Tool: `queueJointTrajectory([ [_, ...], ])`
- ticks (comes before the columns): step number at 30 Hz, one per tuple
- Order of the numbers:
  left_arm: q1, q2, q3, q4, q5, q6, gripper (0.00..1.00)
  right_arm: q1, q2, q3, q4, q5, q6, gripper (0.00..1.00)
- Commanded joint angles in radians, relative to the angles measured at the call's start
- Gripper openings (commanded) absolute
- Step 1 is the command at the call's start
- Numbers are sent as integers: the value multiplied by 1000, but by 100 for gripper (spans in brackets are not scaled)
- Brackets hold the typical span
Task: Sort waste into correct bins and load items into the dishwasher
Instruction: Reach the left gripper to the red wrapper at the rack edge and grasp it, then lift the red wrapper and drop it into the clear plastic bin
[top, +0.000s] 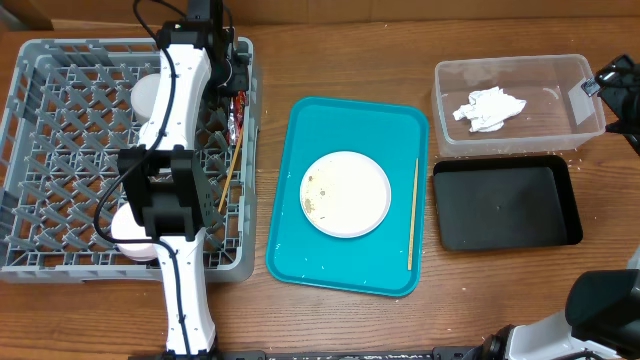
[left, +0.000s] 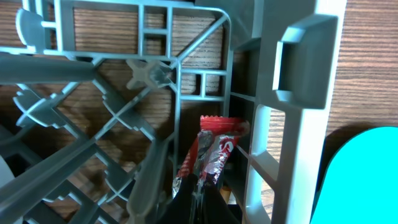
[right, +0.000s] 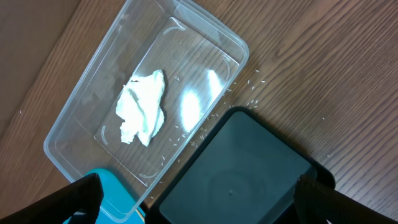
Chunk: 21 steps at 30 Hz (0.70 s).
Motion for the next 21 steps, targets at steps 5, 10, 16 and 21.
queueJointTrajectory([
  [5,5,-40,44,-26,10,-27,4,0,-18,14,3,-5,-3,100],
  [10,5,-95,85,-91,20,-61,4,0,-18,14,3,-5,-3,100],
  [16,5,-162,87,-129,78,-64,4,0,-18,14,3,-5,-3,100],
  [21,5,-236,87,-129,149,-82,4,0,-18,14,3,-5,-3,100],
])
